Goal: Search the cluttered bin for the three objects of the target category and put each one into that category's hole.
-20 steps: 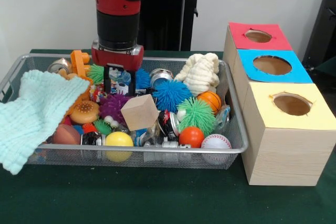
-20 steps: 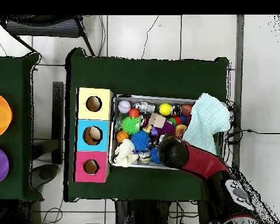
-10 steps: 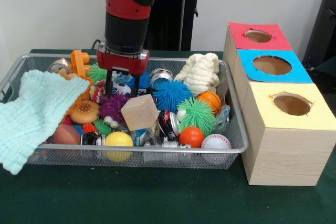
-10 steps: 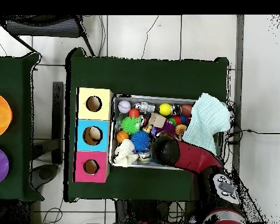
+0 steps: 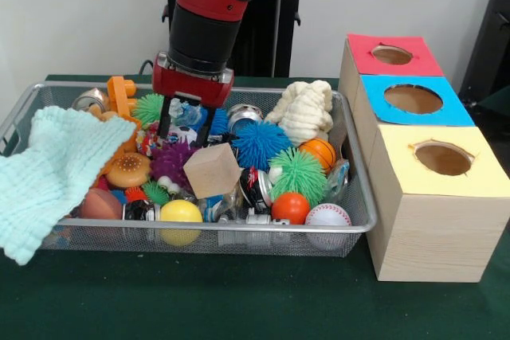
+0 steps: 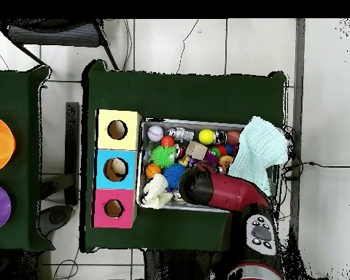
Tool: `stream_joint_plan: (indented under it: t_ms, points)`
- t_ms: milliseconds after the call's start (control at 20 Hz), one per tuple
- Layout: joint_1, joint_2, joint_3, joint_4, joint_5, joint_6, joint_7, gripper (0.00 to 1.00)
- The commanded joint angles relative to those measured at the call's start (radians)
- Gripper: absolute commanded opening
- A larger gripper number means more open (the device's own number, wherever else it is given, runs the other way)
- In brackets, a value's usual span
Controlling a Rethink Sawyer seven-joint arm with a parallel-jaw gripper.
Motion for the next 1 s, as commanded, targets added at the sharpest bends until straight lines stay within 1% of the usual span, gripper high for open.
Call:
stream_joint_plan:
  t_ms: [50, 400, 600, 750, 1000]
  points:
    - [-0.004, 0.016, -0.023, -0.08, -0.013, 0.131, 0.097, 1.0]
    - [-0.006, 0.0, -0.04, -0.07, -0.014, 0.127, 0.098, 1.0]
    - [-0.007, 0.014, -0.039, -0.076, -0.011, 0.142, 0.092, 1.0]
    - [-0.017, 0.058, -0.019, -0.1, -0.005, 0.171, 0.079, 1.0]
    - [-0.052, 0.128, 0.029, -0.091, 0.003, 0.115, 0.094, 1.0]
